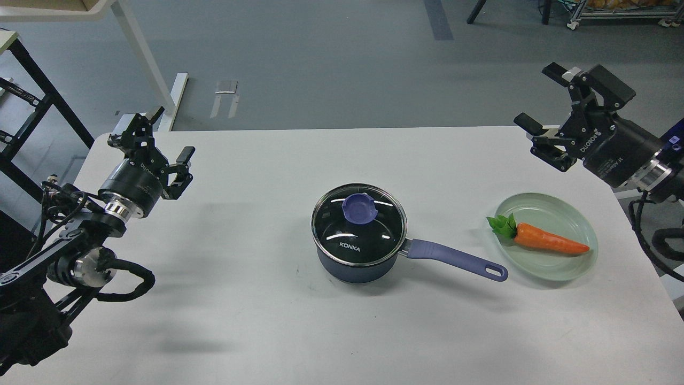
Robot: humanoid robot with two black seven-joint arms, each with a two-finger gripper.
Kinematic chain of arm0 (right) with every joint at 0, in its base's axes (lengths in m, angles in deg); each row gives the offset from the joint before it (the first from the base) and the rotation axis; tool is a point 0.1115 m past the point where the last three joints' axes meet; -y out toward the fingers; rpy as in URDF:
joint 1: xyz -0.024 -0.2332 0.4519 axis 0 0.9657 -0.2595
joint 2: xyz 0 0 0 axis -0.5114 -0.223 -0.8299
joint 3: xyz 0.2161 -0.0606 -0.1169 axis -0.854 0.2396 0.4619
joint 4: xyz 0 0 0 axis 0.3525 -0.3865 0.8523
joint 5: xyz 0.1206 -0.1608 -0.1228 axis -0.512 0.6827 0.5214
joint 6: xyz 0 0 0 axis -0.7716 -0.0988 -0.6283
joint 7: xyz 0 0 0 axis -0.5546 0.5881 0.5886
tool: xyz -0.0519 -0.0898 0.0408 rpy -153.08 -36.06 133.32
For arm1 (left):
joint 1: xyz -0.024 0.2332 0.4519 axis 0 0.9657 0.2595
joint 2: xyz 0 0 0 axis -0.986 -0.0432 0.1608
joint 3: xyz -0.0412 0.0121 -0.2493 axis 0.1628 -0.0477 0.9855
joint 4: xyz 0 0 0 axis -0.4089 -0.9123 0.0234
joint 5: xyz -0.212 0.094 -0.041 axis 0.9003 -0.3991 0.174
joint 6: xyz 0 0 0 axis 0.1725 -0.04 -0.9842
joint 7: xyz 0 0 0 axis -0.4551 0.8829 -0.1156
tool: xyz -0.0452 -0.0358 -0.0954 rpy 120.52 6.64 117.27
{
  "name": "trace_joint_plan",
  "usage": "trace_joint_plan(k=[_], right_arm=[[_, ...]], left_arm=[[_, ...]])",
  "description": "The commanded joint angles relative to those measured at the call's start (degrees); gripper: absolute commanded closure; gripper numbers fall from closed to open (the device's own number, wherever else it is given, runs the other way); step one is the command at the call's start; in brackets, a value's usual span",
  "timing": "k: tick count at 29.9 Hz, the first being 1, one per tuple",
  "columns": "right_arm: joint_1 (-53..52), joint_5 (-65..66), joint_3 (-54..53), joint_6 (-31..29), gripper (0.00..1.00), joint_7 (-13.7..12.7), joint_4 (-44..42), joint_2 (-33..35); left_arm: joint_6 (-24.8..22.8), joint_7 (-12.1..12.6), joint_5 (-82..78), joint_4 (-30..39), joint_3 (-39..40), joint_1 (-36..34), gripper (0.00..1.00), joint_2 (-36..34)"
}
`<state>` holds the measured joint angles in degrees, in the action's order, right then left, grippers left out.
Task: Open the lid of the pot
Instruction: 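Move the right gripper toward the purple pot handle, then lower the right gripper and grasp the purple pot handle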
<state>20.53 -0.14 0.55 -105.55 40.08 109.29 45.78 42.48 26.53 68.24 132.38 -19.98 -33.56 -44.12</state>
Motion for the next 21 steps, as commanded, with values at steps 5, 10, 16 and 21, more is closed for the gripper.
trace_joint_plan(k=[5,10,16,21], right_arm=[[-8.91,35.54,5.13,0.93,0.0,0.0,5.84,1.08],[-19.19,55.23,20.59,1.19,0.0,0.0,7.42,1.08],[-21.76,70.11,27.04,1.46,0.0,0.0,12.25,0.82],[-21.76,73.81,30.29,1.37,0.0,0.0,14.64,0.82]], left_arm=[[-0.25,-0.03,-0.15,0.59,0.0,-0.11,0.01,-0.59],[-0.25,0.06,-0.32,1.03,-0.08,-0.02,0.01,-0.68],[-0.25,0.06,-0.32,1.99,0.0,-0.11,0.01,-0.68],[-0.25,0.06,-0.32,2.7,-0.09,-0.02,0.01,-0.85]])
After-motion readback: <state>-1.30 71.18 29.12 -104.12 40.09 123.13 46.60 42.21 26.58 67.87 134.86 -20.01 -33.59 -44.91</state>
